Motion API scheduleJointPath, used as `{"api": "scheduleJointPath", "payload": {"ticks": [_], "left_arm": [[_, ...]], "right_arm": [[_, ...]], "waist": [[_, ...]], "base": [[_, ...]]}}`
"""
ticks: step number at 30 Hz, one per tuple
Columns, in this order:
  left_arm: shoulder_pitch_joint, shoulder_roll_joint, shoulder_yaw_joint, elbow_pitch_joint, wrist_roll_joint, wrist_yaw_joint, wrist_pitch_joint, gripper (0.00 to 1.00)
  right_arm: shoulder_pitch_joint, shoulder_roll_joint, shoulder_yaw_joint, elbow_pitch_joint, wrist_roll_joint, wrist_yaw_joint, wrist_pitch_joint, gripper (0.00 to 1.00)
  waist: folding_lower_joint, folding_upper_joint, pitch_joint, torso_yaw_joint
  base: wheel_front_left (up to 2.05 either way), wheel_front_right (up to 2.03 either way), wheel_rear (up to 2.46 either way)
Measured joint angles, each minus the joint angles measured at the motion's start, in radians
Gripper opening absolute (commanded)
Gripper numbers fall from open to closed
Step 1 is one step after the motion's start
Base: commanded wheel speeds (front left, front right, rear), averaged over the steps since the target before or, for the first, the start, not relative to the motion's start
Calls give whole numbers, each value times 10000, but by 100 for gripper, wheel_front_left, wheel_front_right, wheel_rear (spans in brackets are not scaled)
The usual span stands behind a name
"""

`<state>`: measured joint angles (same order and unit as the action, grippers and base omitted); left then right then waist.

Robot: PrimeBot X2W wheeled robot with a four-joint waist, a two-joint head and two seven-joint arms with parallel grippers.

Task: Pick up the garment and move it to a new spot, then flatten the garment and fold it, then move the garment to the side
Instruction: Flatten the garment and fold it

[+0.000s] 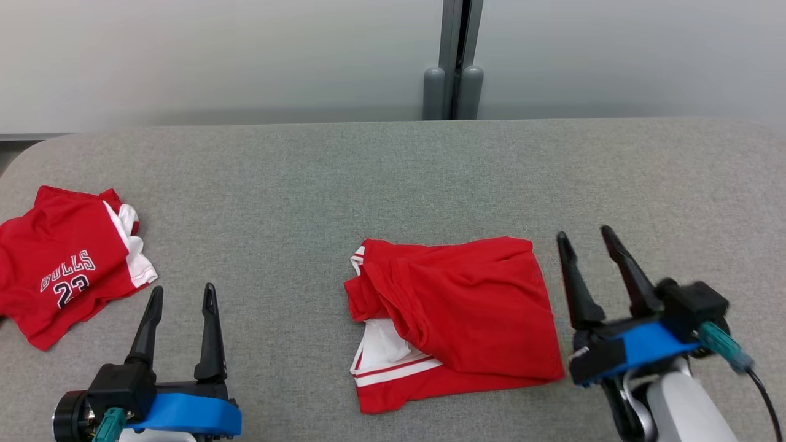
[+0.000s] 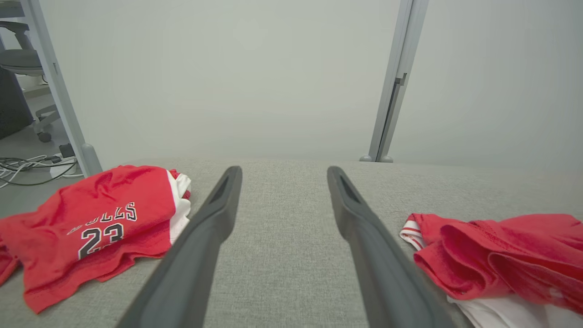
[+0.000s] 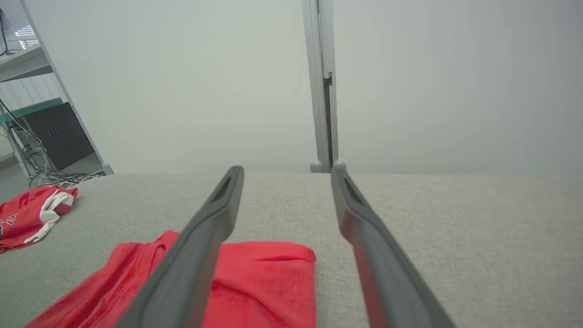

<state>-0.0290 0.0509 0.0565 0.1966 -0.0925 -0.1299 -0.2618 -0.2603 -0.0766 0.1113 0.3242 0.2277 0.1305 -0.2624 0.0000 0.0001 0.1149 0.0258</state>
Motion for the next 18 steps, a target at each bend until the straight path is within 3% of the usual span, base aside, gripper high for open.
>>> {"api": "scheduleJointPath", "payload": {"ticks": [4, 7, 18], "left_arm": [[63, 4, -69, 4, 6, 0, 0, 100], [107, 6, -90, -23, 46, 0, 0, 100], [137, 82, -508, -44, 84, 0, 0, 100]], "right_arm": [[1432, 173, -886, -997, -125, 0, 0, 100], [1968, 232, -1043, -1089, -111, 0, 0, 100], [2037, 253, -882, -1068, 140, 0, 0, 100]], "waist": [[0, 0, -163, -1], [0, 0, -226, -16], [0, 0, -233, -101]], "base": [[0, 0, 0], [0, 0, 0], [0, 0, 0]]}}
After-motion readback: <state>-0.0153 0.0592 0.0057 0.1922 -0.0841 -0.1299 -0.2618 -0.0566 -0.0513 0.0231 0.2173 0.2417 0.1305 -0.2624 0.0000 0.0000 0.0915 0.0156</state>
